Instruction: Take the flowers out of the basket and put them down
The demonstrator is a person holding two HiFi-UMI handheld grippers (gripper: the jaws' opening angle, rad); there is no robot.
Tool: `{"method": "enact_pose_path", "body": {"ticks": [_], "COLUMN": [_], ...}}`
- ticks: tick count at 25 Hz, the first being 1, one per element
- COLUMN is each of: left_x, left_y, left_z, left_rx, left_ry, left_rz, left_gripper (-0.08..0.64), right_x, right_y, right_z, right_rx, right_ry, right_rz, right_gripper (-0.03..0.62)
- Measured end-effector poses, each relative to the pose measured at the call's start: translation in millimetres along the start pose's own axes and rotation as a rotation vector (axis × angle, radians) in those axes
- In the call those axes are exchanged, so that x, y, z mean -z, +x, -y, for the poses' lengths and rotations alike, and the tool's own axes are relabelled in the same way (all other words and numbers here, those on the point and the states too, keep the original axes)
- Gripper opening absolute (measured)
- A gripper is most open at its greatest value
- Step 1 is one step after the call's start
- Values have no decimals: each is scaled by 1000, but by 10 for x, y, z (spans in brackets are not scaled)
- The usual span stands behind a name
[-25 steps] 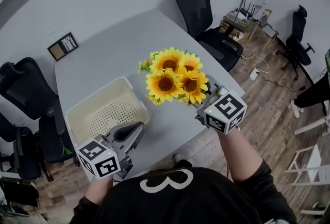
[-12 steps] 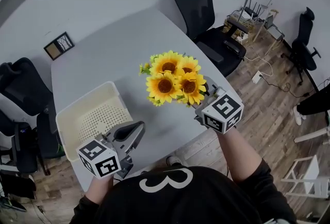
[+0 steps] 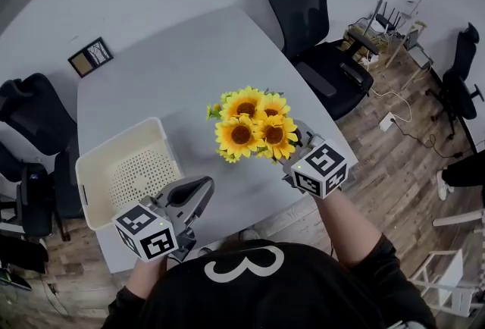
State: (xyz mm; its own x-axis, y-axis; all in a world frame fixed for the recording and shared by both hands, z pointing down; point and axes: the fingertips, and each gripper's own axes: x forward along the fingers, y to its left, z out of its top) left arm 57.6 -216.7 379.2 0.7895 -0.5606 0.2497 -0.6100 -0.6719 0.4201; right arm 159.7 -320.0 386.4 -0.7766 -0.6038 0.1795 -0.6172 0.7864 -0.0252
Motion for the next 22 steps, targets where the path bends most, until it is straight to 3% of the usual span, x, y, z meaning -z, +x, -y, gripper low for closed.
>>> {"method": "enact_pose_path", "body": {"ticks": [15,22], "left_x": [68,61], "left_y": [139,204], "left_z": [-181,-302], "left_rx": [-103,-126], "left_ry": [-53,-71], "left_rz": [-8,-3], "left_gripper": [12,12], "right_x": [949,1167], "right_y": [320,411], "right_z": [121,150], "right_rx": [-85,-118], "right_ry": [91,111], "right_rz": [-106,-112], "right_gripper": [92,92]}}
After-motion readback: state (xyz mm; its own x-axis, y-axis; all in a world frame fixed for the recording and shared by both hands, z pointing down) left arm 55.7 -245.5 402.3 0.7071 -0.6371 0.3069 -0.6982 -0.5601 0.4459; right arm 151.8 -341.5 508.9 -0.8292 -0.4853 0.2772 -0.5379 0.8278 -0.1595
